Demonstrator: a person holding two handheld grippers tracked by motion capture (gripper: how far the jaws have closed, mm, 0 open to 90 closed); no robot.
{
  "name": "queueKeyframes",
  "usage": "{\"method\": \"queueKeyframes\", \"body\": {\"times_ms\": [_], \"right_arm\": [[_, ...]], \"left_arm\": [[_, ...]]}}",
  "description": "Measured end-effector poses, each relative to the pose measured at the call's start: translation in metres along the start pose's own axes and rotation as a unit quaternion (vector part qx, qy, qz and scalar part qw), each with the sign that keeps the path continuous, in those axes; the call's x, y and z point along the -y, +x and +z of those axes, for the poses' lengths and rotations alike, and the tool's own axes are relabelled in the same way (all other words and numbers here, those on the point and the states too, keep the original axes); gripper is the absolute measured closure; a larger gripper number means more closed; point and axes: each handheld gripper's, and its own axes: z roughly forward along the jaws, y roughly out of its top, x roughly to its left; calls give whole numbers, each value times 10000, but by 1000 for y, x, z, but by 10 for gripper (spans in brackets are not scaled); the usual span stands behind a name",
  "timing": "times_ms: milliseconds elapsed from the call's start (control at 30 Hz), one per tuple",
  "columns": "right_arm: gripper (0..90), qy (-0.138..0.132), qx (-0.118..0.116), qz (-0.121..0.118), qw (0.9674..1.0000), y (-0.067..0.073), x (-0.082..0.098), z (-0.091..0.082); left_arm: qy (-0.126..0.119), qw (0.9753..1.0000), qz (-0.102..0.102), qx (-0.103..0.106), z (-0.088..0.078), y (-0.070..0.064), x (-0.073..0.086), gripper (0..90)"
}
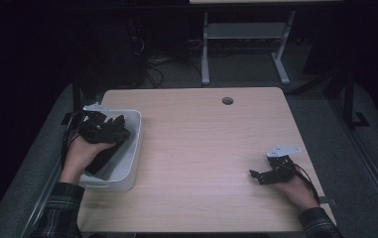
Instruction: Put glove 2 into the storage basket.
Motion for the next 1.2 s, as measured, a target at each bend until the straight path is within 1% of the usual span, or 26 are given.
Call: {"method": "queueKeyframes", "body": {"times_ms": [67,300,367,400,467,500,533,633,667,700,733,767,833,1000,1033,1100,1200], "right_arm": [[74,6,-1,17,10000,0,0,0],[74,8,-2,19,10000,0,0,0],[74,0,-3,5,10000,0,0,0],[74,7,-1,16,10000,0,0,0],[74,17,-6,40,10000,0,0,0],[74,5,-2,17,10000,0,0,0],[74,10,-3,21,10000,0,0,0],[74,5,-1,16,10000,0,0,0],[74,6,-1,15,10000,0,0,0],[74,8,-3,21,10000,0,0,0],[74,7,-1,16,10000,0,0,0],[74,9,-2,22,10000,0,0,0],[74,9,-3,21,10000,0,0,0],[74,6,-2,19,10000,0,0,0],[74,11,-4,25,10000,0,0,0],[74,9,-1,15,10000,0,0,0],[74,2,-5,13,10000,0,0,0]], "left_arm": [[-50,10000,35,42,2,-7,-3,181],[-178,9994,149,252,7,-23,-9,180],[-203,9992,153,307,10,-28,-11,179],[-201,9990,205,341,11,-30,-12,179],[-241,9986,220,412,14,-36,-13,179],[-221,9984,282,434,15,-39,-14,179],[-262,9982,274,471,17,-43,-15,179],[-235,9974,390,554,23,-52,-17,178],[-265,9972,374,587,25,-55,-17,177],[-242,9968,436,622,26,-57,-18,177],[-263,9967,420,648,29,-61,-18,177],[-234,9963,479,669,30,-64,-18,177],[-227,9956,527,738,35,-71,-19,176],[-260,9941,585,870,45,-86,-17,174],[-241,9937,657,876,47,-90,-17,173],[-244,9931,683,924,50,-97,-16,173],[-237,9917,796,983,54,-107,-15,173]]}}
